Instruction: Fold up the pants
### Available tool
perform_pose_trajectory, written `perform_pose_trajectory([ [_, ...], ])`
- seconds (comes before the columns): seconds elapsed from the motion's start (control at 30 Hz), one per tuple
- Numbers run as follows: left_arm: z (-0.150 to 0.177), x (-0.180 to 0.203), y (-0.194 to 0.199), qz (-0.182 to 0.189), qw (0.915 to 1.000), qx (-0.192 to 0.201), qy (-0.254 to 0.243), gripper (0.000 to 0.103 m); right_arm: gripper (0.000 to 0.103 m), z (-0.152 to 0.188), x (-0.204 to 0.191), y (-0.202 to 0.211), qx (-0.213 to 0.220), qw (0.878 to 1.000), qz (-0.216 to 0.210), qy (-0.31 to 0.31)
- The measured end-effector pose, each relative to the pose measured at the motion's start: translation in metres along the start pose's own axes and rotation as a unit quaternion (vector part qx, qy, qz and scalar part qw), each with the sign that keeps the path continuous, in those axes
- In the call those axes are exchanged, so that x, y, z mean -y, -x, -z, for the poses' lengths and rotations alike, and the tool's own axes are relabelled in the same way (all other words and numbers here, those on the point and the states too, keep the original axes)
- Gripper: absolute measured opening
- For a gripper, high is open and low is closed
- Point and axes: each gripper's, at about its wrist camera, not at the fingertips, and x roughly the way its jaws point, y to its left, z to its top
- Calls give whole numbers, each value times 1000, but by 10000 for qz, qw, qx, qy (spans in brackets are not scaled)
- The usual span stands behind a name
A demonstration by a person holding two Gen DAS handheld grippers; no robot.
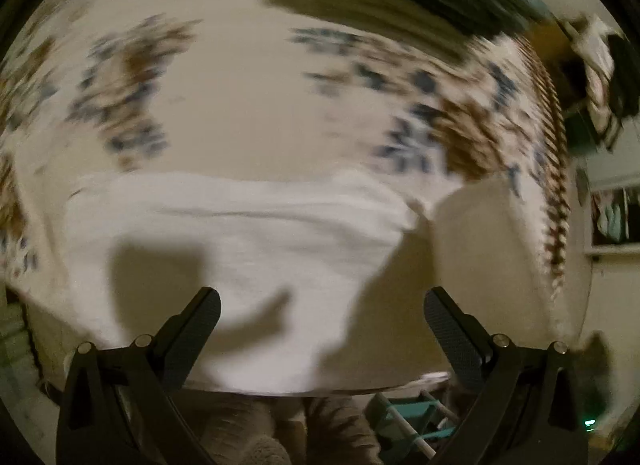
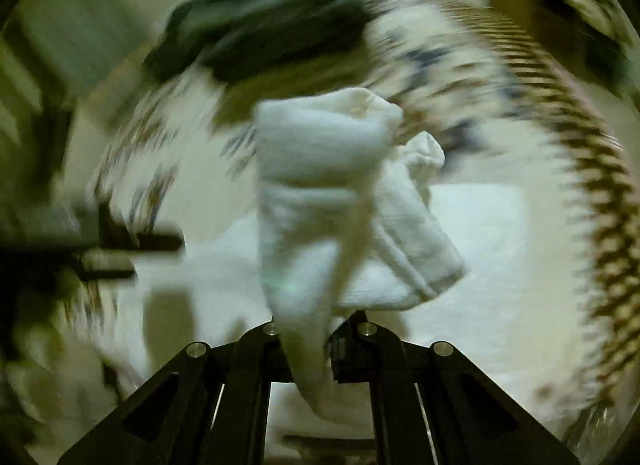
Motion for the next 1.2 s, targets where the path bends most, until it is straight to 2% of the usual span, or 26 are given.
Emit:
perform_pose_trajectory([
  [0.03,2,-18,3,-72,9999,32,103,103,8,12,-25,-25,-250,9992,12,317],
  [0.1,3,-46,0,-159,9994,29,297,103,15,33,-53,-65,-669,9946,286,745],
  [0.17,6,-69,0,-155,9986,-19,496,103,37,46,-63,-93,-1156,9889,360,859],
  [0.2,6,-78,0,-61,9983,-30,585,103,42,51,-65,-98,-1278,9870,349,907],
  [0.27,6,-86,2,110,9974,-17,705,103,62,53,-69,-91,-1270,9869,177,981],
  [0.33,4,-84,-1,302,9967,-39,755,103,75,53,-69,-74,-1284,9869,-279,931],
  [0.37,3,-80,-6,447,9961,-91,761,103,78,52,-68,-66,-1278,9867,-460,896],
  [0.47,0,-59,-31,771,9941,-304,700,103,79,49,-52,-38,-1254,9871,-759,640],
  [0.53,-1,-45,-51,780,9945,-430,543,103,79,48,-39,-25,-1226,9897,-647,342],
  [0.63,0,-26,-81,566,9964,-569,282,103,79,52,0,-14,-1283,9909,-343,-238],
  [0.7,2,-11,-100,505,9970,-581,39,98,79,52,28,-15,-1325,9896,-67,-555],
  [0.73,3,-6,-106,462,9972,-575,-100,69,79,47,34,-17,-1308,9892,4,-666],
  [0.77,5,1,-112,375,9973,-551,-300,28,79,47,45,-17,-1304,9881,66,-809],
  [0.8,8,7,-115,442,9964,-556,-461,19,79,47,54,-17,-1297,9870,126,-938],
  [0.87,13,12,-105,523,9962,-390,-572,14,79,46,68,-18,-1255,9848,180,-1189],
  [0.93,19,12,-85,667,9958,-207,-588,13,79,43,76,-16,-1210,9837,232,-1310],
  [1.03,30,-4,-61,874,9957,-216,-231,13,79,41,81,-14,-1172,9838,239,-1337],
  [1.13,39,-16,-62,831,9960,-316,-32,14,79,40,78,-19,-1257,9839,279,-1241],
  [1.2,42,-20,-76,613,9972,-427,8,18,79,38,70,-24,-1380,9830,360,-1156],
])
